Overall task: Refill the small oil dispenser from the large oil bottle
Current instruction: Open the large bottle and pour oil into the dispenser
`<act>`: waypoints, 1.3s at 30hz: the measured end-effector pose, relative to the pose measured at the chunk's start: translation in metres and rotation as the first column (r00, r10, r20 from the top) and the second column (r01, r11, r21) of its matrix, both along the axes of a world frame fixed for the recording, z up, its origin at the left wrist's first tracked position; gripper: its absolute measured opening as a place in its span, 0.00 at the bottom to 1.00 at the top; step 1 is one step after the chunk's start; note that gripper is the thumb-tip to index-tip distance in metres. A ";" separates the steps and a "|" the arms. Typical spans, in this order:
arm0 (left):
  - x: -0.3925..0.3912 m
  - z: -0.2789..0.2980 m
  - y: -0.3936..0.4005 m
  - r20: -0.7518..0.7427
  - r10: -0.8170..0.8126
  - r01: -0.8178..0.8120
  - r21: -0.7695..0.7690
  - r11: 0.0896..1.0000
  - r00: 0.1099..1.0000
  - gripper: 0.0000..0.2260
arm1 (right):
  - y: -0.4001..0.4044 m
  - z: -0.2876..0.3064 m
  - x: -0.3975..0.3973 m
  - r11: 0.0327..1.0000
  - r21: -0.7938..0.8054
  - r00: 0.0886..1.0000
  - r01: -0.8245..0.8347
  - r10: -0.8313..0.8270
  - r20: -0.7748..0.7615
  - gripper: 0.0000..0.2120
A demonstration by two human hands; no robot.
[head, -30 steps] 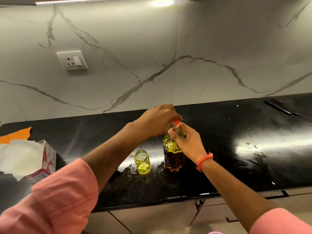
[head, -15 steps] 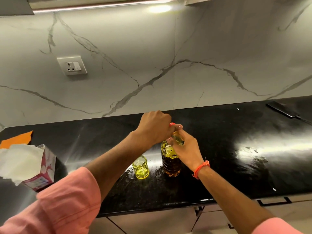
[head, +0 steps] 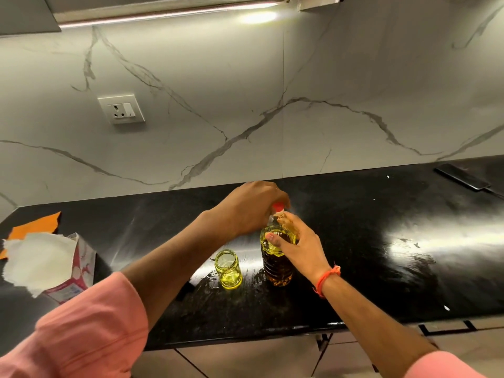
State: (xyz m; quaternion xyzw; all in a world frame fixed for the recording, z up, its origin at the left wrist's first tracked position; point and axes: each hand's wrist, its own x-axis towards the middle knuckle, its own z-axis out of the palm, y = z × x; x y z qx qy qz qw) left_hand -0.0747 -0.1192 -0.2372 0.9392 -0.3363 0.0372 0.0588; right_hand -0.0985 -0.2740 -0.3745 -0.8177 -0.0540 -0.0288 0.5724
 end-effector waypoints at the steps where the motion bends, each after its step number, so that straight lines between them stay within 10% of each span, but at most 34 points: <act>1: 0.000 0.000 -0.001 0.011 0.019 -0.019 -0.002 1.000 1.000 0.13 | 0.000 -0.001 0.000 1.000 0.002 1.000 -0.002 0.002 0.001 0.30; 15: 0.009 -0.019 0.054 -0.255 0.300 -0.387 -0.446 0.807 0.919 0.09 | 0.000 -0.008 0.004 0.999 0.035 1.000 -0.006 0.005 0.016 0.33; 28: 0.022 -0.159 0.197 -0.699 0.489 -0.852 -0.396 0.344 0.522 0.21 | 0.004 -0.059 0.001 0.992 0.108 0.997 0.068 -0.062 -0.055 0.48; 39: 0.041 -0.222 0.232 -0.730 0.550 -0.914 -0.345 0.216 0.406 0.22 | 0.022 -0.082 0.003 0.976 0.133 0.985 0.173 -0.168 -0.045 0.37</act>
